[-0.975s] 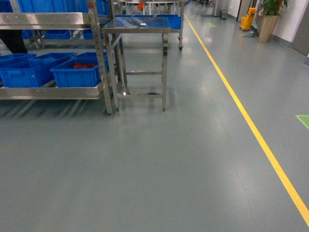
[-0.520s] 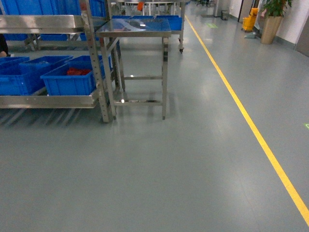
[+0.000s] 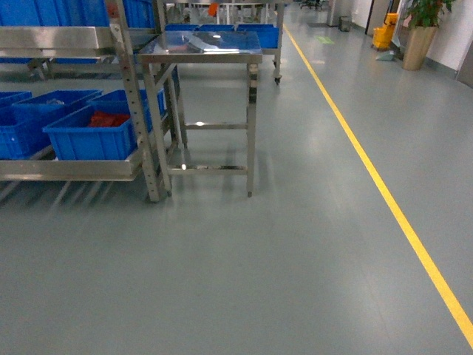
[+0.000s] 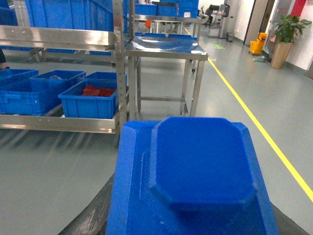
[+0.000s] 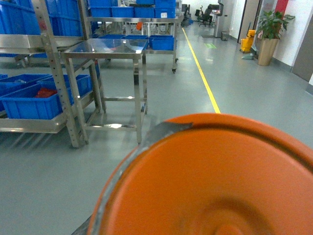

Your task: Sort blue parts and orange caps into right shelf containers

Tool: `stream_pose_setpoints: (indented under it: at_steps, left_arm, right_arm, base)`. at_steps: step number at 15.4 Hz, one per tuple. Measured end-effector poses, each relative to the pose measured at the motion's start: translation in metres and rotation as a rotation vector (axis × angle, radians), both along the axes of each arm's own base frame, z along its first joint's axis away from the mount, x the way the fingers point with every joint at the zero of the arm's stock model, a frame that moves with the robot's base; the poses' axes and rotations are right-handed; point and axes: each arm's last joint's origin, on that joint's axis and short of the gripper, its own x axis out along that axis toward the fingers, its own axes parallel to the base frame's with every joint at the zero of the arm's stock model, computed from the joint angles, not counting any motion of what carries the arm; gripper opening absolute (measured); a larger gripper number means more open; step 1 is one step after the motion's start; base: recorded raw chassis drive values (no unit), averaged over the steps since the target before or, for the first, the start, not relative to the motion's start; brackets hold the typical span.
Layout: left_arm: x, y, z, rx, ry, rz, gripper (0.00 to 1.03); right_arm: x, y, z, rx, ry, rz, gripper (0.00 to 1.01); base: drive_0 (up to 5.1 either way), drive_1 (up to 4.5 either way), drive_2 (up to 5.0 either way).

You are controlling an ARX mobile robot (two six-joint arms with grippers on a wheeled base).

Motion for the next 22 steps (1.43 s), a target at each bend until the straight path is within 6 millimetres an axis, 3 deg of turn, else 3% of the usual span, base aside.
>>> stream_pose_setpoints:
  at_steps: [22]
  left_arm:
    - [0.0000, 0.0000, 0.0004, 0.000, -0.004, 0.000, 0.42]
  right_arm:
    - [0.0000, 0.0000, 0.0002, 0.000, -0.002, 0.000, 0.43]
  base:
    - [0.0, 4.34, -4.3]
